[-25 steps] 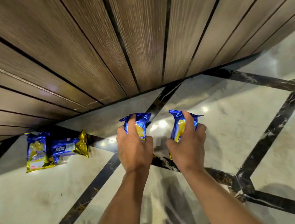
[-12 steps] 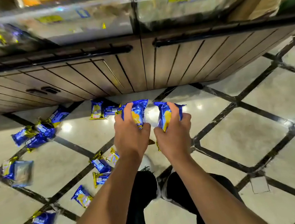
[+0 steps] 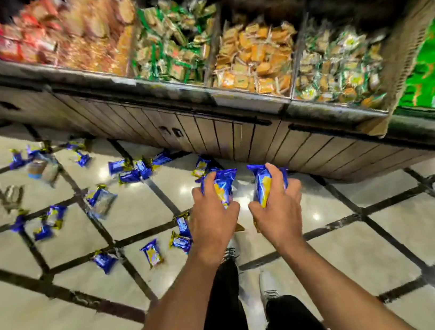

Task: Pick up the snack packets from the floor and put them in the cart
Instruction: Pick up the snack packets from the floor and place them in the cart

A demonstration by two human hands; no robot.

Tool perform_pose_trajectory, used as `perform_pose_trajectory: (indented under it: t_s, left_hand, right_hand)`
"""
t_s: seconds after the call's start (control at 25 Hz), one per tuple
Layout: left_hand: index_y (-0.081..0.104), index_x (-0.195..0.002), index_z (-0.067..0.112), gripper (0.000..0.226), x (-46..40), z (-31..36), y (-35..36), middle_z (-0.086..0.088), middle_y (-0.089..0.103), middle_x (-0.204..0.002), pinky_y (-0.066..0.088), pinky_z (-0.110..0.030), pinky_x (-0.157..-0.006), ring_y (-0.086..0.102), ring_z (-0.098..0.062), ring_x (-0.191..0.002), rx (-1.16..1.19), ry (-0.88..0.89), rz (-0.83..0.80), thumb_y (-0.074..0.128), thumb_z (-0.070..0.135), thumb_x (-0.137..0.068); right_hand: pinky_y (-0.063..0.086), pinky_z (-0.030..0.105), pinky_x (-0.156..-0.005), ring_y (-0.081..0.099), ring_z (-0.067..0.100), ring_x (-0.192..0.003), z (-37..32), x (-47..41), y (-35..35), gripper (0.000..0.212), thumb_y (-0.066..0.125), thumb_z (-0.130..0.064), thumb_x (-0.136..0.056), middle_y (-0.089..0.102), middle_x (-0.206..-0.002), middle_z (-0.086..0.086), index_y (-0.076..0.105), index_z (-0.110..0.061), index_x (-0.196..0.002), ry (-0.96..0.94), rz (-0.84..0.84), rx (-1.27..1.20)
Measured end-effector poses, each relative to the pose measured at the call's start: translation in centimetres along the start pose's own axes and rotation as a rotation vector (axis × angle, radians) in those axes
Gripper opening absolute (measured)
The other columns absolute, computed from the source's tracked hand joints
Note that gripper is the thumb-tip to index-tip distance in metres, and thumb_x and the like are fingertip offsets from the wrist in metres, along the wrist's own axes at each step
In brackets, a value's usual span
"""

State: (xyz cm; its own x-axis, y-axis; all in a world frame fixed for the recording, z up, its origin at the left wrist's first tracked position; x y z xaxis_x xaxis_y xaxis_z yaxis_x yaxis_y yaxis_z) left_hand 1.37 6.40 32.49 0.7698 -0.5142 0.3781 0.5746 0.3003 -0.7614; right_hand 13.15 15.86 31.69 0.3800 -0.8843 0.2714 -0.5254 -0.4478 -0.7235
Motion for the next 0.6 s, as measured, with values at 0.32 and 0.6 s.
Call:
perform_pose_trajectory:
  t_s: [0.32,0.6]
  left_hand:
    - [0.027,-0.144,0.041,0.074,11.8,-6.3,-1.7,0.001,0.043,-0.135,0.05,-0.04,-0.086,0.055,-0.024,-0.115,0.145,-0.195,0.219,0.065,0.032,-0.081]
    - [0.029,-0.144,0.038,0.073,21.3,-13.3,-5.3,-0.002,0.046,-0.135,0.048,-0.038,-0.086,0.058,-0.026,-0.114,0.291,-0.389,0.392,0.067,0.033,-0.082]
  right_hand:
    - [0.049,0.04,-0.089,0.048,0.029,-0.111,-1.0,8.5,0.3,0.085,0.064,-0.026,-0.071,0.033,-0.121,0.003,0.023,-0.044,-0.144,-0.312,-0.251,0.067]
    - [0.041,0.032,-0.082,0.043,0.026,-0.117,-4.8,17.8,2.4,0.082,0.064,-0.028,-0.074,0.034,-0.12,0.002,0.025,-0.04,-0.145,-0.531,-0.456,0.109]
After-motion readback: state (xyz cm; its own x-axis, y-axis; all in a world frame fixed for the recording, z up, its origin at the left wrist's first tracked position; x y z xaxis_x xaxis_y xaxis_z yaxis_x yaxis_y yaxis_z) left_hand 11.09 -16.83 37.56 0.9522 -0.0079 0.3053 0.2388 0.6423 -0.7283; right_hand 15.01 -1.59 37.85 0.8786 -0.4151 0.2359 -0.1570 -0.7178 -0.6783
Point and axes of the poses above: each hand's wrist, its own x-axis away from the middle knuckle, its own y-axis out of the palm, z = x × y, the point moved 4 cm from there along -x, towards the middle knuckle
